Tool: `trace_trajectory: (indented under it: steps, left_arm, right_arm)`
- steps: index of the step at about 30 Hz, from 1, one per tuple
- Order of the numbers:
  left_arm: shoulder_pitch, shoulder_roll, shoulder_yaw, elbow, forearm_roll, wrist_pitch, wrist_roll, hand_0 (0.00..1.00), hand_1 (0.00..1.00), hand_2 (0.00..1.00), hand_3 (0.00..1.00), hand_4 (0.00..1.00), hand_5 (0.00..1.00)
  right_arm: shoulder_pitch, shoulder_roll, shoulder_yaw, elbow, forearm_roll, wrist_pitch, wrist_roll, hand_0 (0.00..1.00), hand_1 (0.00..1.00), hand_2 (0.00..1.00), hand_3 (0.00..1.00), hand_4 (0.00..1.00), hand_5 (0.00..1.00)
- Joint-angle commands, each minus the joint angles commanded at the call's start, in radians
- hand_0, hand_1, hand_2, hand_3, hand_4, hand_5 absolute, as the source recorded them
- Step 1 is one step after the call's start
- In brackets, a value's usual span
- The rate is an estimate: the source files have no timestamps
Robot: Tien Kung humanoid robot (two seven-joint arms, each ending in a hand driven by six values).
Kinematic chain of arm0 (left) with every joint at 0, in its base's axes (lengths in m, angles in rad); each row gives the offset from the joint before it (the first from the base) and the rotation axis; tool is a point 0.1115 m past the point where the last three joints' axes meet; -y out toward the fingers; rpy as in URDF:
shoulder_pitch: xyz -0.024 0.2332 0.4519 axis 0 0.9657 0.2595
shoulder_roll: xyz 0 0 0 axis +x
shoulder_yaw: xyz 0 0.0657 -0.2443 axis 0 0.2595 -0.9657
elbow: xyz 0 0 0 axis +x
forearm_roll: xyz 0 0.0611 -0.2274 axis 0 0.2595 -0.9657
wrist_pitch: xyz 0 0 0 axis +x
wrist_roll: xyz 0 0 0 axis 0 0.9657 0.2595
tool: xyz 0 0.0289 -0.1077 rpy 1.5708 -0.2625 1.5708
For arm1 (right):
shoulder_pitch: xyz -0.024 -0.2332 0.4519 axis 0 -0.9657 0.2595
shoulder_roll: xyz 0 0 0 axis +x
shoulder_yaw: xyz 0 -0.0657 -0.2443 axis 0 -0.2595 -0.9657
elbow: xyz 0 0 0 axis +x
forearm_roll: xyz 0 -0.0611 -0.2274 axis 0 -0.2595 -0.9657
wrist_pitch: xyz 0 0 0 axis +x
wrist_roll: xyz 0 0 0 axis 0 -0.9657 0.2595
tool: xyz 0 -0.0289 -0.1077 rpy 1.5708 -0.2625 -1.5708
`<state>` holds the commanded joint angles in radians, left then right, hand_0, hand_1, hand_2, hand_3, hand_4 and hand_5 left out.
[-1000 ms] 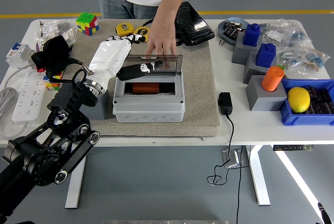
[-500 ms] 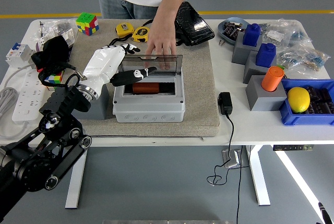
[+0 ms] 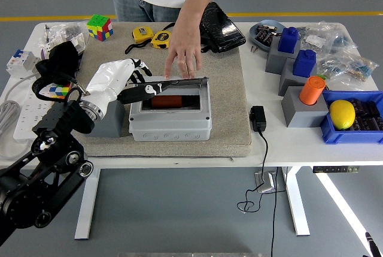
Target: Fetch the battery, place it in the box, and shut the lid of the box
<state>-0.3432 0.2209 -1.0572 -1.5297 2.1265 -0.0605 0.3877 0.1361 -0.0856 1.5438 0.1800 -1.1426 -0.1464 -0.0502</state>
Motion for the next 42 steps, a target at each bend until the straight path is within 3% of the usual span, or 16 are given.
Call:
trace_trajectory:
  steps: [7, 9, 11, 12, 15, 17, 18, 23, 24, 27, 29, 30, 34, 36, 42]
  left_arm:
    - [0.016, 0.014, -0.003, -0.036, -0.036, -0.134, 0.128, 0.343, 0.314, 0.456, 0.617, 0.998, 0.998]
    - [0.018, 0.015, -0.004, -0.035, -0.020, -0.113, 0.109, 0.343, 0.314, 0.456, 0.617, 0.998, 0.998]
    - [0.019, 0.013, -0.008, -0.025, 0.035, -0.042, 0.046, 0.343, 0.314, 0.456, 0.617, 0.998, 0.998]
    - [0.019, 0.011, -0.010, -0.016, 0.056, 0.001, 0.007, 0.637, 0.603, 0.619, 0.681, 0.998, 0.998]
    - [0.020, 0.001, -0.027, -0.013, 0.104, 0.124, -0.093, 0.637, 0.603, 0.619, 0.681, 0.998, 0.998]
    - [0.021, -0.007, -0.042, -0.011, 0.110, 0.176, -0.126, 0.637, 0.603, 0.619, 0.681, 0.998, 0.998]
    - [0.022, -0.012, -0.052, -0.010, 0.121, 0.205, -0.145, 0.709, 0.731, 0.713, 0.711, 0.998, 0.998]
    - [0.035, -0.046, -0.121, 0.011, 0.088, 0.351, -0.280, 0.709, 0.731, 0.713, 0.711, 0.998, 0.998]
    - [0.037, -0.051, -0.133, 0.014, 0.077, 0.376, -0.308, 0.794, 0.836, 0.816, 0.808, 0.998, 0.998]
    - [0.046, -0.071, -0.199, 0.020, 0.044, 0.441, -0.399, 0.794, 0.836, 0.816, 0.808, 0.998, 0.998]
    - [0.050, -0.074, -0.235, 0.029, 0.040, 0.462, -0.439, 0.794, 0.836, 0.816, 0.808, 0.998, 0.998]
    - [0.051, -0.074, -0.254, 0.037, 0.038, 0.471, -0.455, 0.998, 0.998, 0.998, 0.987, 0.998, 0.998]
    - [0.063, -0.079, -0.335, 0.080, 0.016, 0.485, -0.494, 0.998, 0.998, 0.998, 0.987, 0.998, 0.998]
    - [0.073, -0.080, -0.391, 0.113, -0.048, 0.487, -0.541, 0.998, 0.998, 0.998, 0.998, 0.998, 0.998]
    - [0.084, -0.065, -0.463, 0.166, -0.277, 0.404, -0.668, 0.998, 0.998, 0.998, 0.998, 0.998, 0.998]
  right_arm:
    - [-0.003, -0.001, -0.002, 0.000, 0.000, 0.000, -0.002, 0.822, 0.767, 0.748, 0.793, 0.998, 0.998]
    - [-0.003, -0.001, -0.006, 0.000, 0.002, 0.000, -0.001, 0.822, 0.767, 0.748, 0.793, 0.998, 0.998]
    - [-0.002, -0.001, -0.006, 0.000, 0.002, -0.001, -0.001, 0.822, 0.767, 0.748, 0.793, 0.998, 0.998]
    - [-0.002, -0.001, -0.008, 0.000, 0.003, -0.001, 0.000, 0.822, 0.767, 0.748, 0.793, 0.998, 0.998]
    - [-0.002, 0.000, -0.009, 0.000, 0.004, -0.001, 0.000, 0.822, 0.767, 0.748, 0.793, 0.998, 0.998]
    - [-0.003, 0.000, -0.009, 0.000, 0.002, -0.001, -0.002, 0.822, 0.767, 0.748, 0.793, 0.998, 0.998]
    - [-0.003, 0.000, -0.009, 0.000, 0.002, -0.001, -0.002, 0.821, 0.767, 0.748, 0.793, 0.998, 0.998]
    - [-0.002, 0.002, -0.009, 0.000, 0.003, -0.001, -0.002, 0.821, 0.767, 0.748, 0.793, 0.998, 0.998]
    - [-0.001, 0.002, -0.009, 0.000, 0.002, -0.001, -0.002, 0.821, 0.767, 0.748, 0.793, 0.998, 0.998]
    - [0.000, 0.004, -0.009, 0.000, 0.004, 0.000, -0.002, 0.821, 0.767, 0.748, 0.793, 0.998, 0.998]
    - [0.000, 0.004, -0.006, 0.000, 0.003, -0.001, -0.002, 0.821, 0.767, 0.748, 0.793, 0.998, 0.998]
    - [0.000, 0.005, -0.005, 0.000, 0.002, -0.001, -0.003, 0.821, 0.767, 0.748, 0.793, 0.998, 0.998]
    - [0.000, 0.007, -0.005, 0.000, 0.004, -0.002, -0.001, 0.821, 0.767, 0.748, 0.793, 0.998, 0.998]
    - [0.000, 0.009, -0.004, 0.000, 0.005, -0.002, -0.001, 0.821, 0.767, 0.748, 0.793, 0.998, 0.998]
    - [-0.001, 0.009, 0.001, 0.000, 0.002, -0.002, -0.002, 0.820, 0.767, 0.748, 0.793, 0.998, 0.998]
